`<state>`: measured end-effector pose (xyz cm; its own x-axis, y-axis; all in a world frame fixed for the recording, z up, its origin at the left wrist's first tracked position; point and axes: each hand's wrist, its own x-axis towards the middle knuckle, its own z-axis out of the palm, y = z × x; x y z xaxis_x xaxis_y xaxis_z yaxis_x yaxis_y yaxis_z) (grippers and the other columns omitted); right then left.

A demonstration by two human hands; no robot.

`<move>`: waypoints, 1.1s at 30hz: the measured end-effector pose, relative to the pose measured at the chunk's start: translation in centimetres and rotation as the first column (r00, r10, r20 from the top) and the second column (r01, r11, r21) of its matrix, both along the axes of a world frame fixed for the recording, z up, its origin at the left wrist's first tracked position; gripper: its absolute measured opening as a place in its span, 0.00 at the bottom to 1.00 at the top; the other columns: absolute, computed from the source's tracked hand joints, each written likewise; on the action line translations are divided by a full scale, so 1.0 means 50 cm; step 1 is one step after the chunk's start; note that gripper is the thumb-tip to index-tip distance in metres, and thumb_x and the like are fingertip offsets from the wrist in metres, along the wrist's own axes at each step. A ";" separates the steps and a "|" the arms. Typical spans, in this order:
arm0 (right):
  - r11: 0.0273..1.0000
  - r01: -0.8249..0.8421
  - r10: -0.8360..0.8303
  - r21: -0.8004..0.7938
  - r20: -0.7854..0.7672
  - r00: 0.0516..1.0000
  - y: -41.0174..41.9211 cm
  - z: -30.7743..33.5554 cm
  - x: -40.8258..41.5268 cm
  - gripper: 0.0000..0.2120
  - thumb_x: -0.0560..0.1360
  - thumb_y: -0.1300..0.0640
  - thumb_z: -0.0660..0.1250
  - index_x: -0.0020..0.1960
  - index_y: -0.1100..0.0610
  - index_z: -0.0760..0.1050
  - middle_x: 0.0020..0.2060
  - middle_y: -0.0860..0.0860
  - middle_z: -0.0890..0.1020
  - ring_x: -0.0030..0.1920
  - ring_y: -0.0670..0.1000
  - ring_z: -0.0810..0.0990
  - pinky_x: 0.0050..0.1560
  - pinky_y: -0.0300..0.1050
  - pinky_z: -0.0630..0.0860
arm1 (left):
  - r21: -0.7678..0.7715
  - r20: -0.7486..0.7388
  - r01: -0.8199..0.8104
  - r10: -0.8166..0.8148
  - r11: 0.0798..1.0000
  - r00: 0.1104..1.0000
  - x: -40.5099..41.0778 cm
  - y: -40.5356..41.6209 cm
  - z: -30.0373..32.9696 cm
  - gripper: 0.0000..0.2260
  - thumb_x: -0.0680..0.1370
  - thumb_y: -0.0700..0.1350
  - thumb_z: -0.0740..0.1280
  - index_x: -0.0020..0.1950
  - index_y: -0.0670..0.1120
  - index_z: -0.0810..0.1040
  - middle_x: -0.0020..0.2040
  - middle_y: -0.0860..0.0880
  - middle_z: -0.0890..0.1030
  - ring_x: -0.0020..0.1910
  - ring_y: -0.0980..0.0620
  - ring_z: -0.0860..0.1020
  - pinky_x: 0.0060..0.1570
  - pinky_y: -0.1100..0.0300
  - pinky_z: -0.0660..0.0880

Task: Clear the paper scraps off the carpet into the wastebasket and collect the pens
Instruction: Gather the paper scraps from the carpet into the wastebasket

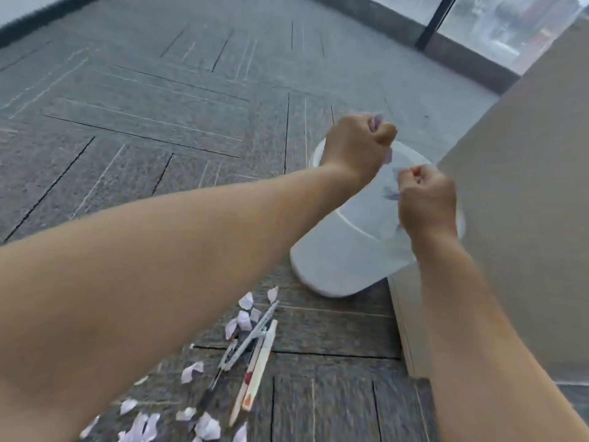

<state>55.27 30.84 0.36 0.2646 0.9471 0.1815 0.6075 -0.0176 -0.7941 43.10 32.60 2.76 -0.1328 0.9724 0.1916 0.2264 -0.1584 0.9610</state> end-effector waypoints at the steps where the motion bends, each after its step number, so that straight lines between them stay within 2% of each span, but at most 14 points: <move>1: 0.997 -0.012 0.010 -0.077 -0.020 1.000 0.007 -0.007 0.013 0.10 0.77 0.55 0.62 0.39 0.57 0.76 0.31 0.50 0.76 0.35 0.54 0.76 0.38 0.46 0.71 | -0.035 -0.069 0.018 -0.021 0.999 0.997 0.015 0.012 -0.007 0.14 0.70 0.44 0.59 0.24 0.46 0.71 0.25 0.50 0.80 0.29 0.50 0.78 0.28 0.62 0.69; 4: 0.975 -0.038 0.021 -0.220 -0.077 0.997 0.017 -0.014 0.039 0.12 0.76 0.56 0.61 0.43 0.63 0.77 0.35 0.55 0.76 0.37 0.54 0.73 0.39 0.50 0.69 | -0.232 -0.312 0.131 -0.201 0.964 0.929 0.038 0.035 -0.034 0.16 0.77 0.48 0.61 0.28 0.47 0.73 0.22 0.52 0.77 0.22 0.57 0.74 0.23 0.64 0.68; 6: 0.983 -0.010 0.003 -0.185 -0.038 0.999 0.024 -0.009 0.043 0.13 0.77 0.57 0.60 0.45 0.67 0.77 0.39 0.59 0.77 0.41 0.58 0.75 0.43 0.53 0.71 | -0.322 -0.416 0.140 -0.273 0.936 0.867 0.037 0.035 -0.047 0.18 0.77 0.53 0.61 0.30 0.46 0.72 0.25 0.51 0.74 0.26 0.52 0.73 0.25 0.60 0.65; 8: 0.986 -0.008 0.005 -0.167 -0.022 1.000 0.021 0.011 0.031 0.15 0.80 0.56 0.56 0.58 0.62 0.77 0.47 0.55 0.79 0.49 0.57 0.77 0.49 0.47 0.70 | -0.268 -0.489 0.114 -0.237 0.957 0.839 0.028 0.034 -0.051 0.19 0.79 0.52 0.57 0.33 0.43 0.72 0.34 0.46 0.77 0.35 0.46 0.74 0.31 0.56 0.66; 11: 0.967 -0.102 0.104 -0.235 -0.004 0.995 0.002 0.046 0.003 0.21 0.83 0.51 0.49 0.76 0.47 0.60 0.67 0.49 0.72 0.60 0.50 0.76 0.57 0.31 0.65 | -0.086 -0.360 0.108 -0.132 0.990 0.923 0.002 0.027 -0.046 0.19 0.81 0.45 0.52 0.46 0.39 0.80 0.52 0.40 0.82 0.53 0.41 0.77 0.53 0.50 0.72; 14: 0.953 -0.156 0.173 -0.260 0.042 0.984 -0.027 0.078 -0.022 0.23 0.84 0.49 0.46 0.78 0.45 0.52 0.77 0.48 0.61 0.74 0.52 0.62 0.67 0.42 0.56 | 0.062 -0.072 0.024 -0.020 0.998 0.997 -0.039 0.001 -0.030 0.18 0.81 0.48 0.53 0.50 0.44 0.82 0.52 0.46 0.83 0.53 0.48 0.78 0.58 0.51 0.72; 16: 0.968 -0.161 0.165 -0.194 0.001 0.986 -0.042 0.089 -0.055 0.22 0.83 0.50 0.47 0.77 0.44 0.57 0.74 0.46 0.65 0.72 0.50 0.63 0.67 0.44 0.57 | 0.126 -0.015 -0.010 0.012 0.992 1.000 -0.093 -0.030 -0.030 0.19 0.81 0.49 0.53 0.50 0.44 0.81 0.49 0.48 0.83 0.50 0.51 0.79 0.55 0.52 0.74; 18: 0.986 -0.153 0.151 -0.065 -0.037 0.988 -0.069 0.097 -0.103 0.19 0.81 0.52 0.52 0.69 0.45 0.69 0.60 0.45 0.77 0.62 0.50 0.73 0.63 0.43 0.65 | 0.153 -0.031 -0.045 0.050 0.987 0.998 -0.164 -0.077 -0.051 0.19 0.80 0.51 0.52 0.51 0.45 0.81 0.49 0.49 0.83 0.50 0.54 0.80 0.54 0.54 0.75; 20: 0.976 -0.203 0.208 0.079 -0.063 0.976 -0.106 0.089 -0.168 0.15 0.75 0.54 0.56 0.56 0.48 0.79 0.45 0.45 0.83 0.49 0.52 0.81 0.55 0.51 0.75 | 0.136 -0.116 -0.083 0.099 0.987 0.988 -0.248 -0.132 -0.101 0.18 0.80 0.50 0.52 0.52 0.45 0.80 0.50 0.50 0.83 0.51 0.56 0.79 0.55 0.54 0.76; 22: 0.943 -0.306 0.318 0.129 -0.087 0.944 -0.151 0.045 -0.245 0.12 0.73 0.56 0.58 0.48 0.50 0.80 0.38 0.47 0.84 0.42 0.52 0.83 0.47 0.54 0.78 | 0.062 -0.233 -0.114 0.126 0.992 0.964 -0.332 -0.200 -0.172 0.17 0.81 0.49 0.52 0.53 0.46 0.80 0.50 0.50 0.83 0.51 0.56 0.79 0.53 0.55 0.76; 25: 0.878 -0.479 0.479 -0.017 0.039 0.877 -0.218 -0.082 -0.341 0.12 0.75 0.58 0.61 0.51 0.52 0.81 0.43 0.48 0.85 0.43 0.51 0.82 0.45 0.53 0.78 | -0.069 -0.389 -0.177 0.137 0.982 0.911 -0.440 -0.318 -0.279 0.18 0.80 0.51 0.53 0.54 0.48 0.81 0.50 0.51 0.82 0.49 0.54 0.79 0.45 0.61 0.74; 28: 0.769 -0.559 0.627 -0.311 0.198 0.753 -0.272 -0.249 -0.375 0.16 0.77 0.60 0.60 0.63 0.54 0.76 0.59 0.53 0.81 0.61 0.55 0.76 0.61 0.51 0.72 | -0.212 -0.526 -0.148 0.015 0.966 0.850 -0.516 -0.433 -0.384 0.19 0.78 0.54 0.54 0.57 0.48 0.80 0.56 0.50 0.81 0.57 0.52 0.76 0.55 0.59 0.71; 31: 0.682 -0.444 0.679 -0.581 0.278 0.680 -0.303 -0.365 -0.363 0.23 0.80 0.53 0.58 0.75 0.50 0.62 0.74 0.57 0.64 0.74 0.60 0.59 0.73 0.54 0.57 | -0.314 -0.679 -0.194 -0.076 0.929 0.730 -0.559 -0.530 -0.468 0.26 0.75 0.60 0.49 0.64 0.52 0.76 0.67 0.50 0.74 0.69 0.47 0.68 0.68 0.47 0.63; 33: 0.689 -0.332 0.665 -0.644 0.381 0.642 -0.300 -0.398 -0.356 0.27 0.81 0.47 0.55 0.78 0.46 0.53 0.78 0.57 0.51 0.77 0.63 0.47 0.76 0.57 0.49 | -0.395 -0.730 -0.226 -0.155 0.890 0.666 -0.574 -0.586 -0.499 0.29 0.74 0.63 0.45 0.71 0.56 0.67 0.74 0.51 0.64 0.75 0.48 0.57 0.73 0.46 0.54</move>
<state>37.46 15.83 -19.57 -0.2697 0.8809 -0.3888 0.9446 0.1637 -0.2844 14.42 3.30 -22.20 -0.1717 0.9684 -0.1807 0.8700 0.2351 0.4334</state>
